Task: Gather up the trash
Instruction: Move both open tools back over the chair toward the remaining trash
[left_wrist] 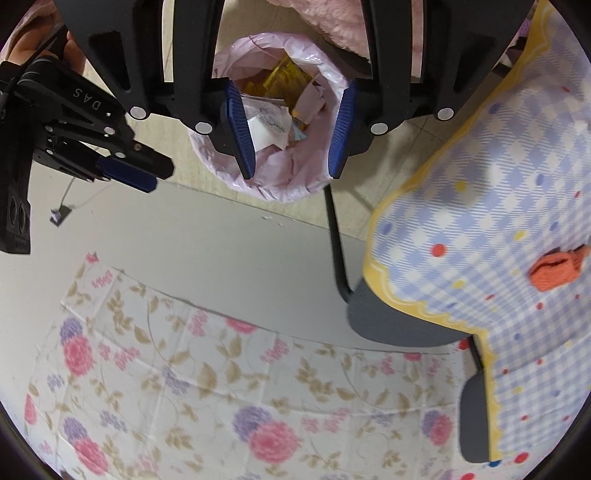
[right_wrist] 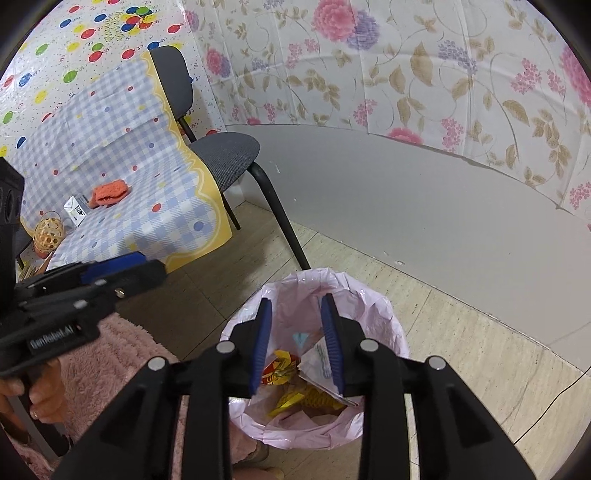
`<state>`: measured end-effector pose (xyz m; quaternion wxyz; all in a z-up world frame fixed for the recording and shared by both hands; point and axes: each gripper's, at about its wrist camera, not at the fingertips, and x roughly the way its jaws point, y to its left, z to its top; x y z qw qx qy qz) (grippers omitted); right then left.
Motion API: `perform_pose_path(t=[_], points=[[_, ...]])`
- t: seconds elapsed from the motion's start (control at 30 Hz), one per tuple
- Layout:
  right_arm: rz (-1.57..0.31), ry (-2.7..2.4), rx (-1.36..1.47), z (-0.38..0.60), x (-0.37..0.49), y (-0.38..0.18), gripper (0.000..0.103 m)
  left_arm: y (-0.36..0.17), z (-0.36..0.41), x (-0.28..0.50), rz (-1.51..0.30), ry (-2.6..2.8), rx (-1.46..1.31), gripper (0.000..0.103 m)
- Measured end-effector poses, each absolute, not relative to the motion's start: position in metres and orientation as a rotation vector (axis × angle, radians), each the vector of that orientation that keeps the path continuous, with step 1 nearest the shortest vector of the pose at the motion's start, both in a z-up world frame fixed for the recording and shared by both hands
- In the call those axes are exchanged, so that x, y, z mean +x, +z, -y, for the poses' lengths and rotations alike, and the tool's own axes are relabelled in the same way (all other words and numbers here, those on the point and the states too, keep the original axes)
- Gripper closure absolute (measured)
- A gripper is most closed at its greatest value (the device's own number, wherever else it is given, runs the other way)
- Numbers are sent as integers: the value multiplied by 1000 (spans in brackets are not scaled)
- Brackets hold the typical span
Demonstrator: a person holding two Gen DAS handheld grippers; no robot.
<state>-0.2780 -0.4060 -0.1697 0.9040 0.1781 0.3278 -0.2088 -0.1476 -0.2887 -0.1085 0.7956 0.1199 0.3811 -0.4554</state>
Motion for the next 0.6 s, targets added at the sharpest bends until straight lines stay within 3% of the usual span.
perform_pose_path(t=[0.6], points=[[-518, -236, 195, 342, -209, -78, 75, -38, 172, -105, -622, -619, 170, 59]])
